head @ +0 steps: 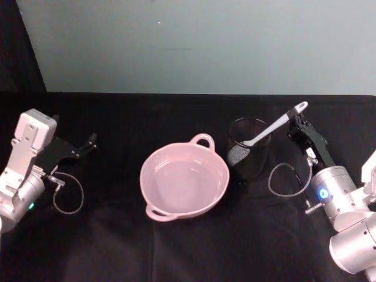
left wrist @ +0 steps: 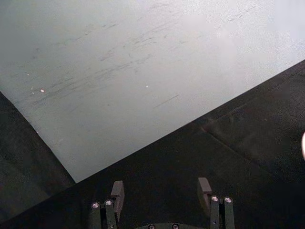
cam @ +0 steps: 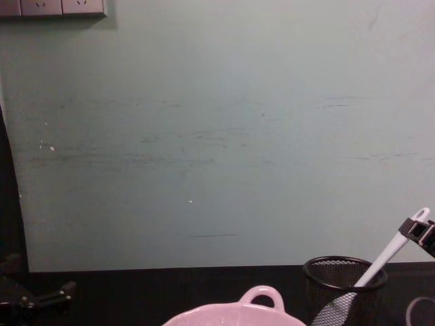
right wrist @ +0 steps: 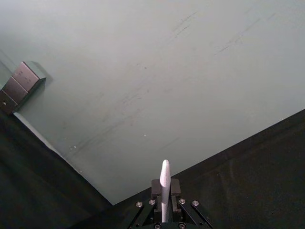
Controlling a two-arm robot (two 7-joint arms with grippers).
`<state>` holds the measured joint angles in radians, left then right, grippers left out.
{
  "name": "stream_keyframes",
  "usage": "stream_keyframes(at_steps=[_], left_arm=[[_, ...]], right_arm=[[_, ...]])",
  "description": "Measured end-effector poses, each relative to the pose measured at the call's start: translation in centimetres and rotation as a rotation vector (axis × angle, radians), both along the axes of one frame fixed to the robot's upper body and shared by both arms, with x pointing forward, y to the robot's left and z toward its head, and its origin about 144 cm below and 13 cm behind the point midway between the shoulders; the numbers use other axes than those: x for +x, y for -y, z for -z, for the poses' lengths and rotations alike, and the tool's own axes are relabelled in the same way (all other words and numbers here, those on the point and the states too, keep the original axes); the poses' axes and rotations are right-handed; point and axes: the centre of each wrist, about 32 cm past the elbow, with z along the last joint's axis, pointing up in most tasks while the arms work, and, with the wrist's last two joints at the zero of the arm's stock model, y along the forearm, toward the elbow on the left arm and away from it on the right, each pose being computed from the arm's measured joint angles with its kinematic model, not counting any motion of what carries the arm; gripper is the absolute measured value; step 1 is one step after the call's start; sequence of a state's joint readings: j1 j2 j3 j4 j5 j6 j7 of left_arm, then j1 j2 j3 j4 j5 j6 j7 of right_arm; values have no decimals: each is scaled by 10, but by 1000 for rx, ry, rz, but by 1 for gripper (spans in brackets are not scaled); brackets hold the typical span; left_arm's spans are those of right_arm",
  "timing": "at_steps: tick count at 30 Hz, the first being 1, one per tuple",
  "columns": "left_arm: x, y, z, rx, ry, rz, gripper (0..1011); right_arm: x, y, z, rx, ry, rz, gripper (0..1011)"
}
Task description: Use the one hand to pick up the spoon and stir the clear water in the bowl.
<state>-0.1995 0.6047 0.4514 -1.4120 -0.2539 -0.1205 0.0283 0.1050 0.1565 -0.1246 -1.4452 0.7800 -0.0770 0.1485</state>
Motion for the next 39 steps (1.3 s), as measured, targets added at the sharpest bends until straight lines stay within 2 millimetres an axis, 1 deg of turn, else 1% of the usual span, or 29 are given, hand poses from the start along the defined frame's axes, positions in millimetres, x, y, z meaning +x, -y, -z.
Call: stream_keyframes(at_steps=[6, 11, 14, 19, 20, 22, 23, 26, 30, 35, 39], left_arm=[[0, 0, 0, 0, 0, 0, 1011], [0, 0, 0, 0, 0, 0, 1011], [0, 0, 0, 0, 0, 0, 1011], [0, 0, 0, 0, 0, 0, 1011], [0, 0, 0, 0, 0, 0, 1011], [0, 0, 0, 0, 0, 0, 1011], [0, 0, 0, 0, 0, 0, 1011], [0, 0, 0, 0, 0, 0, 1011], [0, 0, 0, 0, 0, 0, 1011], [0, 0, 0, 0, 0, 0, 1011], [0, 0, 0, 0, 0, 0, 1011]], right_arm=[[-1, 0, 0, -6, 5, -1, 111], [-5, 3, -7, -49, 51, -17, 111], [-9, 5, -14, -72, 73, -30, 111], [-14, 13, -34, -134, 109, -61, 111], [-16, 16, -41, -157, 118, -75, 110], [-17, 20, -48, -181, 125, -89, 111], [-18, 23, -56, -209, 133, -105, 111], [-19, 28, -66, -247, 147, -127, 111], [-21, 36, -87, -330, 172, -169, 111], [-20, 39, -107, -411, 191, -208, 111], [-19, 40, -128, -488, 217, -237, 111]])
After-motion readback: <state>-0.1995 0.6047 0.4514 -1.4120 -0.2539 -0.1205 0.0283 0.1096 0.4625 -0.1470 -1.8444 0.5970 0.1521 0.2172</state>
